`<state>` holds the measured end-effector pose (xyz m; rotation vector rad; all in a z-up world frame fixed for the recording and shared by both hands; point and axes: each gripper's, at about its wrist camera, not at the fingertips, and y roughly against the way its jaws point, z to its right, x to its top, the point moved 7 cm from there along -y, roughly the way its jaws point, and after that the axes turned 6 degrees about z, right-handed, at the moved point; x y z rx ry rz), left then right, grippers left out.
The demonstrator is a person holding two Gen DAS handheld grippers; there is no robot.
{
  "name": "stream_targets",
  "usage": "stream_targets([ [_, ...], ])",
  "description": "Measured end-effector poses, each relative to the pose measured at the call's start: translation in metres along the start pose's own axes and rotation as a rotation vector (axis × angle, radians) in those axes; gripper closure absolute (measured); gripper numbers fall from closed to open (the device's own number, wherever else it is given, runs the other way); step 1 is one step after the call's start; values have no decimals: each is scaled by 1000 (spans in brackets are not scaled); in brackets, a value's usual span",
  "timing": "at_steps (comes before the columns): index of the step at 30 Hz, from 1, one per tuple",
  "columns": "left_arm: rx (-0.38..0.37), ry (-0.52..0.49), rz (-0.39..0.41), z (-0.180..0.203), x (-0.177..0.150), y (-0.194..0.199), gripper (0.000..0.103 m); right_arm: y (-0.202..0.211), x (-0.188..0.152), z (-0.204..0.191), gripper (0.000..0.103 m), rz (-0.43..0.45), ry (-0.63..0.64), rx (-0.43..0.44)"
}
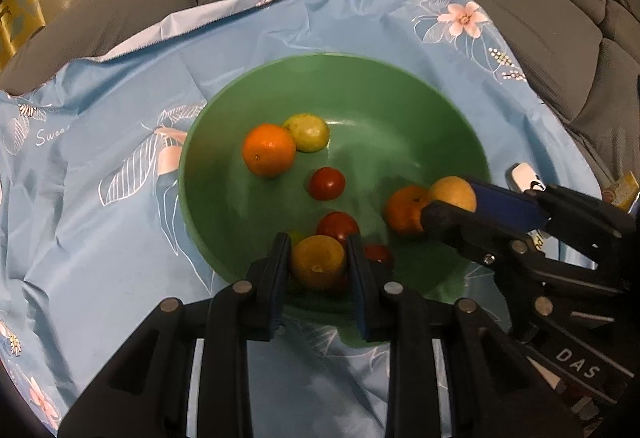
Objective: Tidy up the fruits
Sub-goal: 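Lower both small yellow fruits into the bowl and open both grippers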
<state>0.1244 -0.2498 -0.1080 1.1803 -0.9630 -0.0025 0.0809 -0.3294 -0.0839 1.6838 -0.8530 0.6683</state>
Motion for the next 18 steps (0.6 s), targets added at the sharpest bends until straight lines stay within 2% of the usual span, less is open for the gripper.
stream_targets([
  [7,2,7,-8,-3,2,-4,75,-10,1,1,75,-39,9,-32],
  [9,6,5,-6,-4,2,-3,70,-9,1,1,75,-48,8,-35],
  [14,29,13,14,-9,8,10,42,-2,7,3,75,-51,24,-78],
  [18,61,9,40,-12,15,30,28,11,19,0,71,-44,46,-93],
])
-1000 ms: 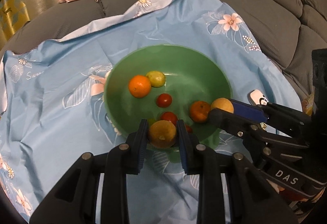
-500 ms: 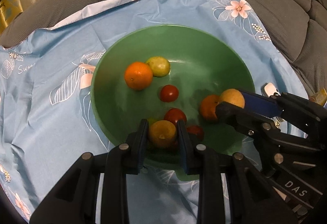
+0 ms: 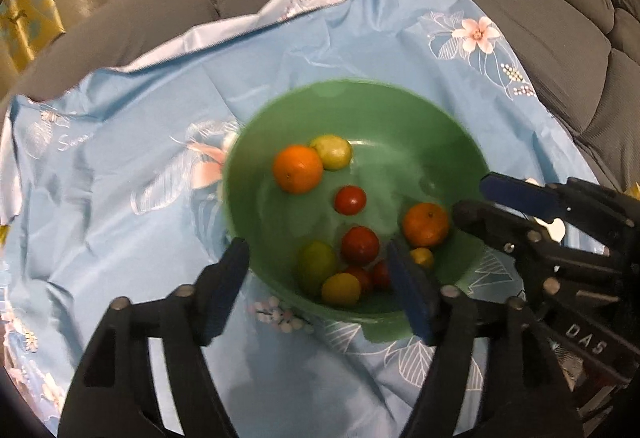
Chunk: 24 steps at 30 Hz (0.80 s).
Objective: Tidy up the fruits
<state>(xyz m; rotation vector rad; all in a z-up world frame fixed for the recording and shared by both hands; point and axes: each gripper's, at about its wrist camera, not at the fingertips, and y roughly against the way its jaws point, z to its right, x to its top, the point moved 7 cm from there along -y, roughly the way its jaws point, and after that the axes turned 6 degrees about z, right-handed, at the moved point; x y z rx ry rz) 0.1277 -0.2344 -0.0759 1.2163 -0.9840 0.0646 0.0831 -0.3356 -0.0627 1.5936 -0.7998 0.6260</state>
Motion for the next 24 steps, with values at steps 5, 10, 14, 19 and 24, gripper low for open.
stream_targets([
  [5,62,7,13,-10,11,26,13,16,14,-8,69,-28,28,10],
  [10,116,50,13,-21,18,46,3,24,27,-13,63,-83,42,11],
  [14,87,83,0,-20,27,58,1,25,33,-11,61,-173,11,1],
  [19,87,106,2,-19,45,69,1,31,45,-12,59,-192,51,-38],
  [24,101,111,-15,-23,57,73,1,38,58,-13,59,-185,89,-59],
])
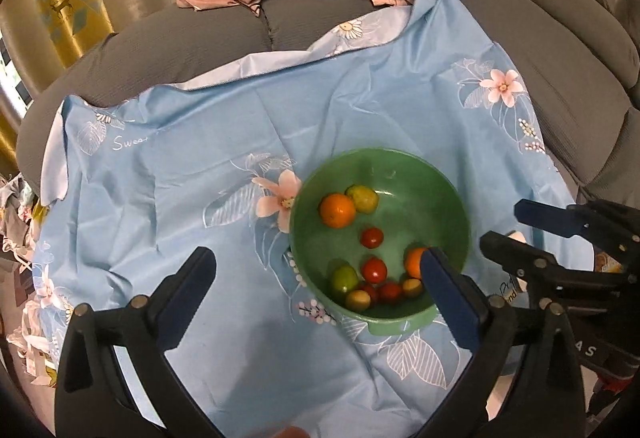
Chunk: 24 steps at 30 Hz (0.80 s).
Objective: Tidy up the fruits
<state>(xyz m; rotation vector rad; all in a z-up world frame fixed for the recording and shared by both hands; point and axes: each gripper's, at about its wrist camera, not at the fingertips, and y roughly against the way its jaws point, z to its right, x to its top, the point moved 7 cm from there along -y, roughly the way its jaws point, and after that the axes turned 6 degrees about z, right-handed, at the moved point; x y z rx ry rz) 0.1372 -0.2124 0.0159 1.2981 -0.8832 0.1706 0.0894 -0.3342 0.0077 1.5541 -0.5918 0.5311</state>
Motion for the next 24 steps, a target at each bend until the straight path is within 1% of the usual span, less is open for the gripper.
stream_targets([
  [7,15,8,1,-6,9,3,1,7,10,2,59,19,8,-10],
  [24,6,9,-14,-5,11,2,1,6,11,2,59,16,-2,-4],
])
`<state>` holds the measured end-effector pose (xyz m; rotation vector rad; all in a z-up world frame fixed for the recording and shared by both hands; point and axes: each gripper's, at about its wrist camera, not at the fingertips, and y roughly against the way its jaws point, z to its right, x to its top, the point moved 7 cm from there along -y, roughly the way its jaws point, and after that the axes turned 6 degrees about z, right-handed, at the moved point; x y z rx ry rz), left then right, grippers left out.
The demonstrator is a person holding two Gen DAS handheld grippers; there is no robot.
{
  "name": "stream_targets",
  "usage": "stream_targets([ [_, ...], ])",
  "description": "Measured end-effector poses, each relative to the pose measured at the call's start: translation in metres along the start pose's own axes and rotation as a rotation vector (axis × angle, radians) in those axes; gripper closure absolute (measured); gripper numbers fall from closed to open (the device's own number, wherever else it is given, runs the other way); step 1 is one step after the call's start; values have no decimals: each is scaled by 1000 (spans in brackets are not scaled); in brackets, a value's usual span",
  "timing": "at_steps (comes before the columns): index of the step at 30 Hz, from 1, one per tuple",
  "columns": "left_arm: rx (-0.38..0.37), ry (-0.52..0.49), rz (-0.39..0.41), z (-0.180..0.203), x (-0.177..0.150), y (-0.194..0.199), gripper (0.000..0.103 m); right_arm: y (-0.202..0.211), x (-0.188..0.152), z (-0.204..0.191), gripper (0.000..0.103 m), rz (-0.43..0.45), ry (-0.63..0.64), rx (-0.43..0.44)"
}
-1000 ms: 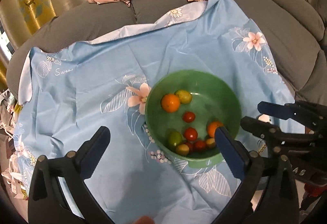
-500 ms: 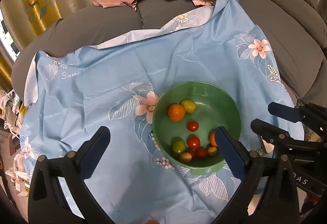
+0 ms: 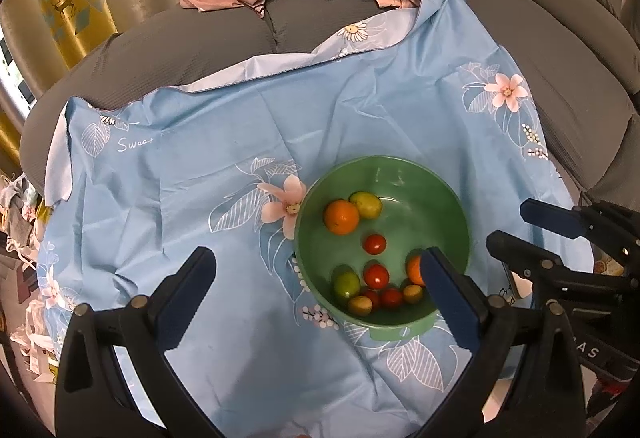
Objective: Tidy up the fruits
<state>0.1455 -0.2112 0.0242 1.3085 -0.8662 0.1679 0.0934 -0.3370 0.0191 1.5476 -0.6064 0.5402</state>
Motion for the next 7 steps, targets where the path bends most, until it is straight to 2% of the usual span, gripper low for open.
stream_targets([
  [7,7,-10,6,2,0,-1,1,-2,-1,-1,59,-1,4,11],
])
